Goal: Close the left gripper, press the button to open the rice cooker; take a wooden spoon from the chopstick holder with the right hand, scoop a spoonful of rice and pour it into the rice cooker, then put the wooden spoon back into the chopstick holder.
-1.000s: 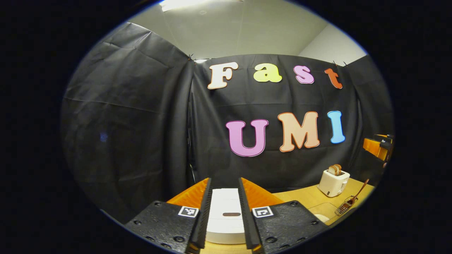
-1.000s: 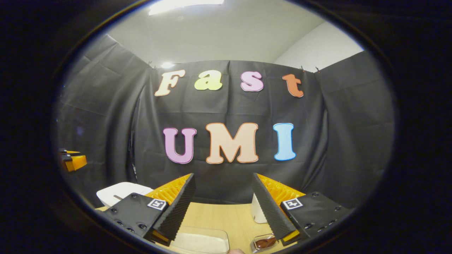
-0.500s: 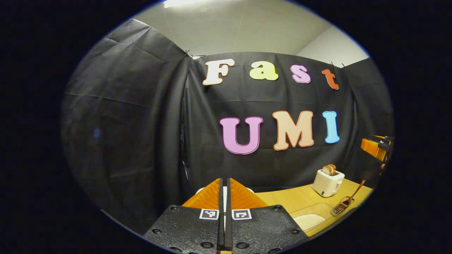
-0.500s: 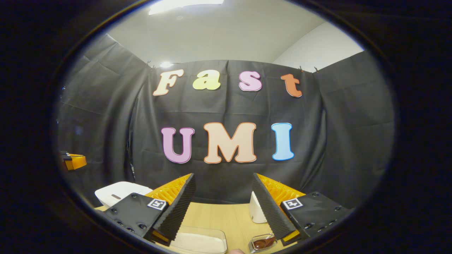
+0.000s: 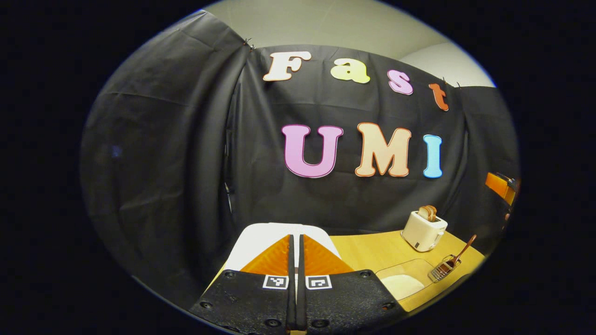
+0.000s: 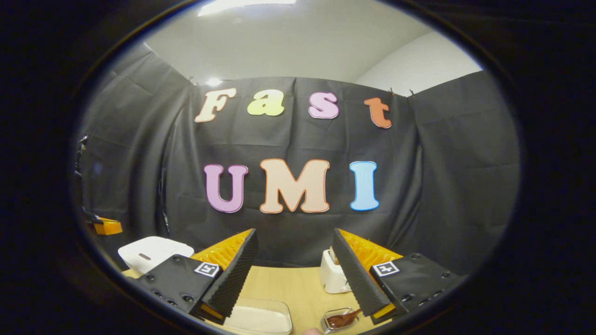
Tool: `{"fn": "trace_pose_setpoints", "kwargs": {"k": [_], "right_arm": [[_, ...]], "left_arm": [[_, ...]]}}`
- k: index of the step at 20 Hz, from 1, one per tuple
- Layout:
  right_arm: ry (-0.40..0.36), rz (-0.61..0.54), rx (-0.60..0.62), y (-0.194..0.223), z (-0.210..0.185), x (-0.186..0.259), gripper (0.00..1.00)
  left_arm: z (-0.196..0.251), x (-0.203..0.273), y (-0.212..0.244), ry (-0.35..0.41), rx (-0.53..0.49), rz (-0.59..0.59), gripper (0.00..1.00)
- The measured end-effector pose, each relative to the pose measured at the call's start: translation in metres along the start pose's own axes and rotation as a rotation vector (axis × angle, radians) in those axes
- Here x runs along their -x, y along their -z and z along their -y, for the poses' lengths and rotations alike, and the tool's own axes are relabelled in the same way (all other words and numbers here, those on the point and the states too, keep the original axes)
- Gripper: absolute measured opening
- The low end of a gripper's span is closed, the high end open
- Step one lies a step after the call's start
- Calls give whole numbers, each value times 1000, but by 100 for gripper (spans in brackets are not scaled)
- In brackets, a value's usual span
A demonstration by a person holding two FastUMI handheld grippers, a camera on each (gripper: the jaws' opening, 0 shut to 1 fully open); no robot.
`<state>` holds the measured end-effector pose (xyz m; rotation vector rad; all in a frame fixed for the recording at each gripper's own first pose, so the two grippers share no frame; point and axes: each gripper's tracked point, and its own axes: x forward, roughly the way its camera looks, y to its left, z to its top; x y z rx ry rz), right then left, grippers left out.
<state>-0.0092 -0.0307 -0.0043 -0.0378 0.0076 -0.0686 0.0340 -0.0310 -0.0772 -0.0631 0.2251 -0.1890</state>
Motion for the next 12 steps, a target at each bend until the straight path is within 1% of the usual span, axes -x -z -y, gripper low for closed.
{"fn": "trace_pose_setpoints", "kwargs": {"k": [5, 9, 12], "right_arm": [[37, -8, 18, 3, 8, 1, 100], [47, -21, 32, 8, 6, 2, 100], [49, -26, 50, 10, 4, 2, 100]], "left_arm": [[-9, -21, 26, 9, 30, -61, 0], [-14, -35, 55, 21, 26, -128, 1], [-14, -42, 76, 32, 30, -177, 0]]}}
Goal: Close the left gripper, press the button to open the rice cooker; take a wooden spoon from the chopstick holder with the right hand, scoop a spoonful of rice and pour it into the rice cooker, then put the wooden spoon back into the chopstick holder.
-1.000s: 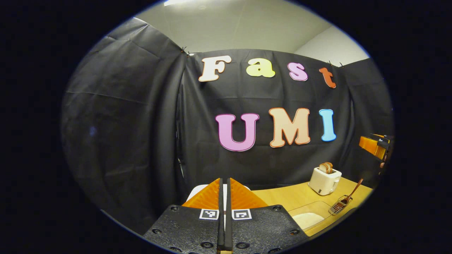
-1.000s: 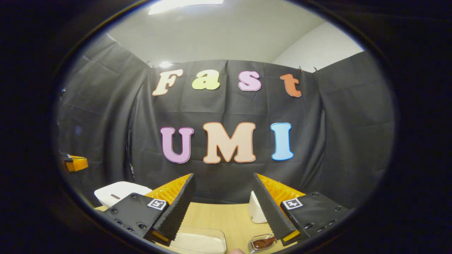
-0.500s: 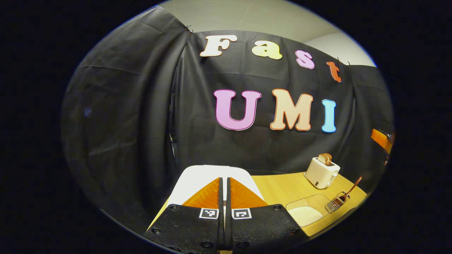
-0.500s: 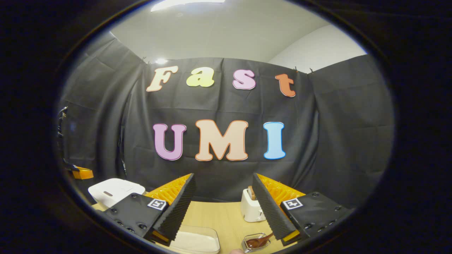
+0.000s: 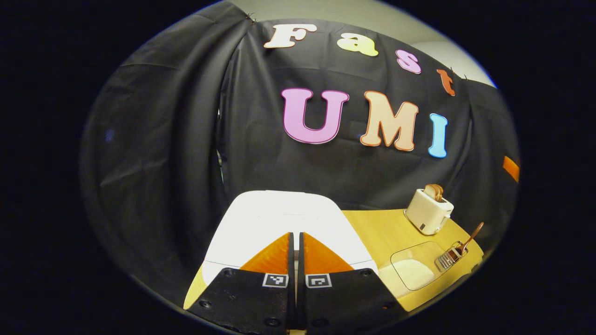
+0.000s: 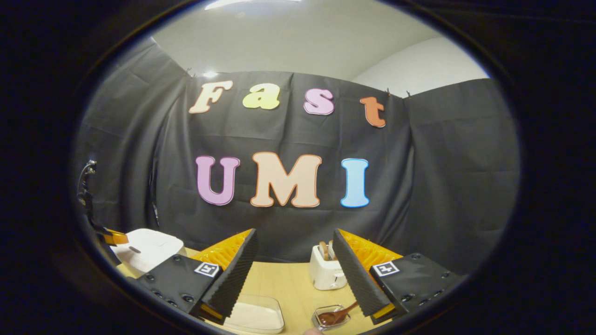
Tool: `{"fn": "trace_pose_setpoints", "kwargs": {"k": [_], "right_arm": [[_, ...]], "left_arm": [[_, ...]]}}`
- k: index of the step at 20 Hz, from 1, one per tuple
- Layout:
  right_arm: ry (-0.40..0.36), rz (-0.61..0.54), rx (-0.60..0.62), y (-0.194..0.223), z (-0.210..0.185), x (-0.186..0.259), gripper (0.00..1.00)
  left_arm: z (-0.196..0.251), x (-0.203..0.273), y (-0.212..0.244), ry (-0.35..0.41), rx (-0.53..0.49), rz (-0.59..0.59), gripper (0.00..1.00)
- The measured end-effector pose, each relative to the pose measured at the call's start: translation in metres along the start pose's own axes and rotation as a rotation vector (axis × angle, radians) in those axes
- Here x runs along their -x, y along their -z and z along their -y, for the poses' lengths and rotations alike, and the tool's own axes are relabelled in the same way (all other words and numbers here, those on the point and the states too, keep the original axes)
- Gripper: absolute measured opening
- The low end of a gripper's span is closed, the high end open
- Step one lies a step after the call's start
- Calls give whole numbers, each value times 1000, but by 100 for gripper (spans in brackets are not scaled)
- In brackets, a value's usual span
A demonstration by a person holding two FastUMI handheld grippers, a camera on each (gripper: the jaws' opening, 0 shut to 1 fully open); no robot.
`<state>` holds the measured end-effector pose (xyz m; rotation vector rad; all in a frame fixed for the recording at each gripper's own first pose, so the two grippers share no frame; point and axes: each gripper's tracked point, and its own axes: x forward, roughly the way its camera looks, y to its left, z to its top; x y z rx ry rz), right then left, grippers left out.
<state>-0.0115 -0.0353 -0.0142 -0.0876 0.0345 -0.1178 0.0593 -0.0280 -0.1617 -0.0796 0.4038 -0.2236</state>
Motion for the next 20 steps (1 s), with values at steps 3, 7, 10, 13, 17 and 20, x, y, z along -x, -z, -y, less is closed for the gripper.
{"fn": "trace_pose_setpoints", "kwargs": {"k": [3, 7, 10, 13, 17, 20], "right_arm": [[3, -3, 12, 1, -1, -1, 100], [5, -5, 12, 2, -1, -4, 100], [-3, -7, 13, 3, -5, -7, 100], [-12, -9, 16, 4, -8, -9, 100], [-14, -6, 7, 4, -7, -11, 100], [-7, 4, 7, -1, 1, -9, 100]], "left_arm": [[-2, -9, 13, 1, -2, -35, 0], [-2, -13, 21, -1, -16, -48, 0], [-3, -14, 24, -7, -9, -47, 0], [-3, -17, 22, -18, 8, -18, 0], [-4, -17, 27, -30, 2, -31, 0], [-3, -16, 17, -35, -14, -11, 0]]}}
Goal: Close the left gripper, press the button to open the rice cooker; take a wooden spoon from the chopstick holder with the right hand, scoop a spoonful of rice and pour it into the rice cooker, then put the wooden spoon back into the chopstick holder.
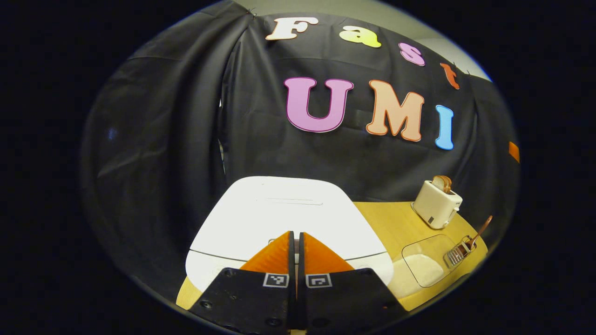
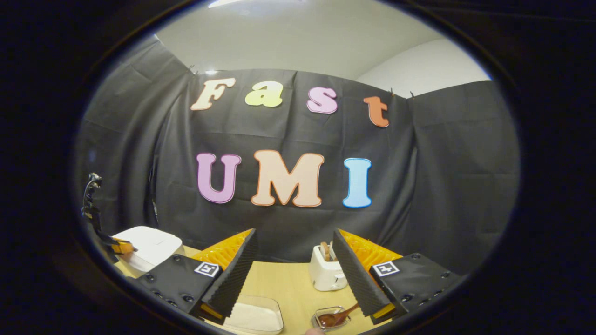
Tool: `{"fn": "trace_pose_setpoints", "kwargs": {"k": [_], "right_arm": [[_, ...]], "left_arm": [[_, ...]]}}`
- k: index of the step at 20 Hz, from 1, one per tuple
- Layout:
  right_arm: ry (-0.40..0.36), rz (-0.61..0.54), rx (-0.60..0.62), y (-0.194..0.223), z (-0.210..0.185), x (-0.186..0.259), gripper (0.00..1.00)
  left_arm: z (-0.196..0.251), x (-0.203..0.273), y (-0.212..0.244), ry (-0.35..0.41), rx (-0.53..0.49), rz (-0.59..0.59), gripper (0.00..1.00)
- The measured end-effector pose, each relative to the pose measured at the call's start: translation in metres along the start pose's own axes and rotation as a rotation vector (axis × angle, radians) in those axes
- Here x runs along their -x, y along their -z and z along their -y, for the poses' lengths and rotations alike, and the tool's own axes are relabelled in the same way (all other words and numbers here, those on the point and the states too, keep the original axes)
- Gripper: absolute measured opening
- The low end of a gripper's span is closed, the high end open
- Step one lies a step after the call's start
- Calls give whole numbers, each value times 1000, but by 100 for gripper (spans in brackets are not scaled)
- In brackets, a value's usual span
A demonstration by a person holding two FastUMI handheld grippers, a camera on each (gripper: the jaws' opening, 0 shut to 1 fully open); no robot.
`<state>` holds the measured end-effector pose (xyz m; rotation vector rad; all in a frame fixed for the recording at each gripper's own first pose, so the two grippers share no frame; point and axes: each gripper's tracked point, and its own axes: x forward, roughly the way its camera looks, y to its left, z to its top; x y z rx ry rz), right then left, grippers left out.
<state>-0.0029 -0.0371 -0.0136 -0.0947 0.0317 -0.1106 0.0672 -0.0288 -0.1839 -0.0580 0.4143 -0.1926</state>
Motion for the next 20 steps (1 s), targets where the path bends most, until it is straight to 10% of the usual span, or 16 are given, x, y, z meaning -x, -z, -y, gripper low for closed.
{"fn": "trace_pose_setpoints", "kwargs": {"k": [9, 20], "right_arm": [[22, 8, -22, 0, 23, 2, 100], [29, -17, -39, 15, 60, -10, 100]], "left_arm": [[5, 10, -86, -28, -79, 179, 0], [35, 53, -136, -27, -163, 332, 96]]}}
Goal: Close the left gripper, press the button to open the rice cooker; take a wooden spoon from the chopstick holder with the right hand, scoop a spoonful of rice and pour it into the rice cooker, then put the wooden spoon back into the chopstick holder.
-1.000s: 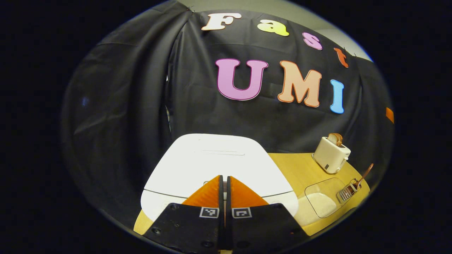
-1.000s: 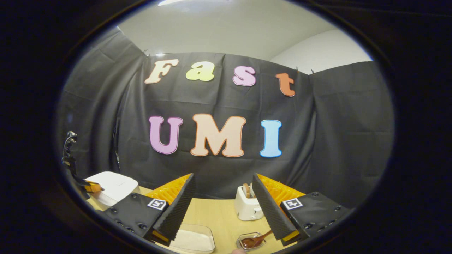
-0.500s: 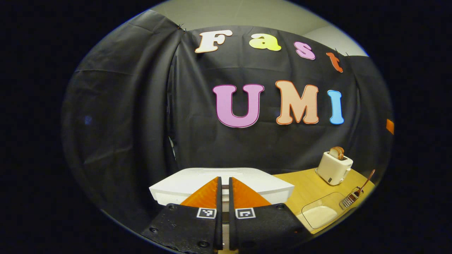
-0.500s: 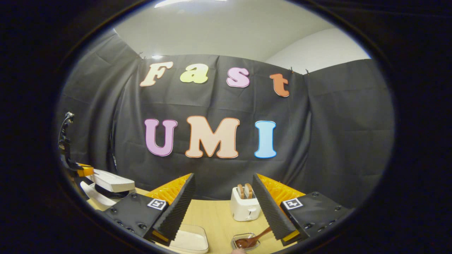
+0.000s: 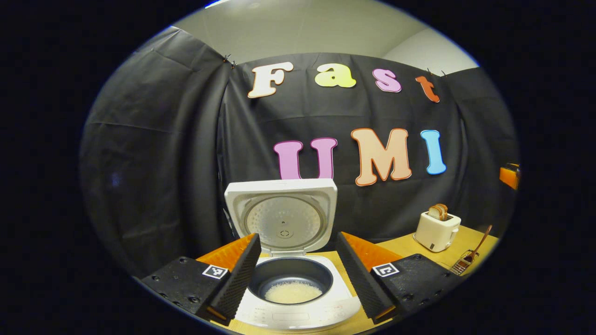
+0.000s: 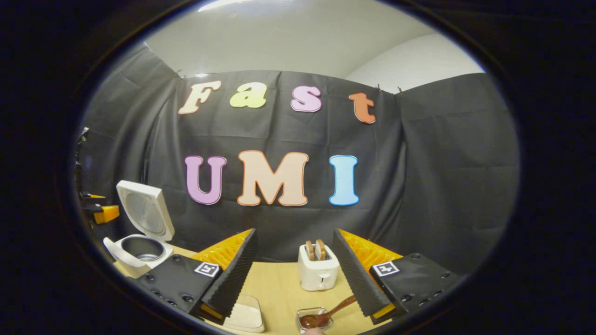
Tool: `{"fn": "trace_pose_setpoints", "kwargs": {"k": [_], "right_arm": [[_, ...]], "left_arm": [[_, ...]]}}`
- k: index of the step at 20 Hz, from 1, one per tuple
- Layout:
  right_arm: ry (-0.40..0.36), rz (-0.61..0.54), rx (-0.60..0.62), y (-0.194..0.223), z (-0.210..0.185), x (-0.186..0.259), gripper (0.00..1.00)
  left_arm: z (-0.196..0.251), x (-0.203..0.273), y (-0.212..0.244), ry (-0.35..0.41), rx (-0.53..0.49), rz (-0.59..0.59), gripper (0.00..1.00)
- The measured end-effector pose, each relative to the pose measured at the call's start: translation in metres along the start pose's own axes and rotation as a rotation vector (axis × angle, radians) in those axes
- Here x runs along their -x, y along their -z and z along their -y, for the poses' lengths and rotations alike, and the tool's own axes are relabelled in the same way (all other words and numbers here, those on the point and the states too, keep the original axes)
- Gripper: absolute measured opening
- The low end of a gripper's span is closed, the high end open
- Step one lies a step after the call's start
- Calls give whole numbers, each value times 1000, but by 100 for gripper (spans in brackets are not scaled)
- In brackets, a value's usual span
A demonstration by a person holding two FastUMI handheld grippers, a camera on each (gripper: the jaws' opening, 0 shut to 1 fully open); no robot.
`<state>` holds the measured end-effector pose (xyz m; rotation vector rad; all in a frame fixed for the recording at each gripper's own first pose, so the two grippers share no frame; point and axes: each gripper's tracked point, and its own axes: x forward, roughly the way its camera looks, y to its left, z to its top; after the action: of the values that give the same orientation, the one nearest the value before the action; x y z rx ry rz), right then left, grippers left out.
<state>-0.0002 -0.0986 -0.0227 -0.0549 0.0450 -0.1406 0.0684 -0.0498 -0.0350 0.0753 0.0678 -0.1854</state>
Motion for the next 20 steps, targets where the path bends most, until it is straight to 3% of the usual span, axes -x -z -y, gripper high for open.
{"fn": "trace_pose_setpoints", "kwargs": {"k": [8, 20], "right_arm": [[18, -66, 10, 39, 45, -31, 100], [28, -290, 0, 155, 101, -70, 100]], "left_arm": [[23, 30, -15, -1, 47, 19, 96], [49, 56, -17, -48, 28, -6, 96]]}}
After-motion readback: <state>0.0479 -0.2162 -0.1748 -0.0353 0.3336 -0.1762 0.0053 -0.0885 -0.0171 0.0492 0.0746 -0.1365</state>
